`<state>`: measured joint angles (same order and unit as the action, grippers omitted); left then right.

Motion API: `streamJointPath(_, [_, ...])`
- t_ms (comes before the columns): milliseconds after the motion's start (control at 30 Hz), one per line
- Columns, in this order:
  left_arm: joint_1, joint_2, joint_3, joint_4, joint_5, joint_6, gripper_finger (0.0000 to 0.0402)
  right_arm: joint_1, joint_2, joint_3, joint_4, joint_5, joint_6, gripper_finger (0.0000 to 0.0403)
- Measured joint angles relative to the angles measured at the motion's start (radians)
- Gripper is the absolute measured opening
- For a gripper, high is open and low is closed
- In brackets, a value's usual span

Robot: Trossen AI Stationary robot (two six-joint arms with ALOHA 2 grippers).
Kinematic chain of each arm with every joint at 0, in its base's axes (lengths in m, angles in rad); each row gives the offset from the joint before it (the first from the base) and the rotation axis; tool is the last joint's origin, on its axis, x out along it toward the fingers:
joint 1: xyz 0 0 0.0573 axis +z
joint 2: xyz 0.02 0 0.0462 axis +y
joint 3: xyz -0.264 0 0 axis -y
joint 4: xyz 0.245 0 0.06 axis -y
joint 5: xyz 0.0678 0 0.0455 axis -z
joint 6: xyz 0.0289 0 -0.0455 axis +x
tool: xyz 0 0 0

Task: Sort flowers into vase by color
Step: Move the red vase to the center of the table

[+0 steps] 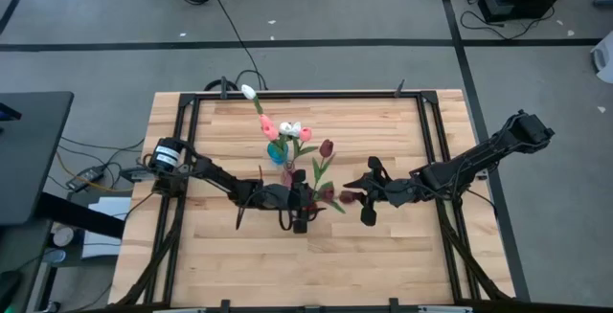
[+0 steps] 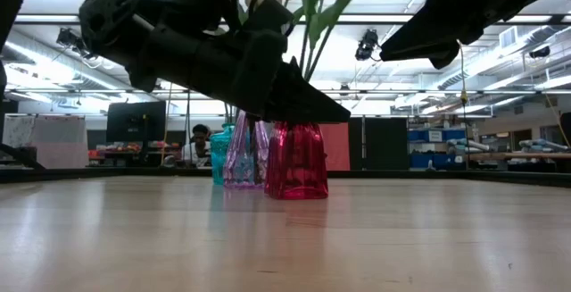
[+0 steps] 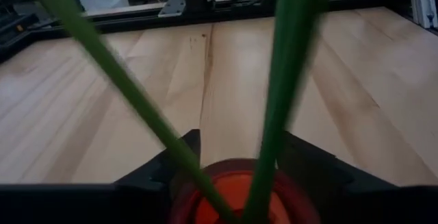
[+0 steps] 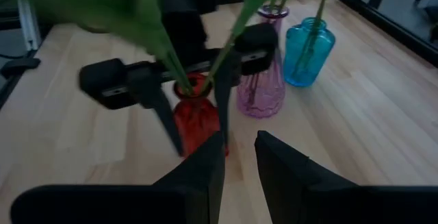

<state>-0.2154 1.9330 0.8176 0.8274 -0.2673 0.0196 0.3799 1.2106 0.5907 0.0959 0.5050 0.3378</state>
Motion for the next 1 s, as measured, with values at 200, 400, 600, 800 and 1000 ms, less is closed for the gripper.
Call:
streamJointPath(200, [0.026,0.026,0.004,0.066,0.016,-0.016,0.0160,0.007,-0.020,0.000,-0.026,0.003,0.003,0.0097])
streamJointPath(400, [0.018,0.078,0.054,0.086,0.023,-0.024,0.0157,0.011,-0.055,0.001,-0.063,0.001,0.026,0.0097])
streamJointPath(600, [-0.014,0.129,0.130,0.070,-0.011,-0.036,0.0157,0.014,-0.079,0.000,-0.118,-0.029,0.069,0.0097])
streamJointPath(800, [-0.024,0.137,0.152,0.083,-0.111,-0.070,0.0157,0.040,-0.091,0.000,-0.208,-0.035,0.154,0.0097])
streamJointPath(1000, [-0.015,0.137,0.162,0.105,-0.128,-0.074,0.0157,0.065,-0.101,0.000,-0.203,-0.035,0.161,0.0097])
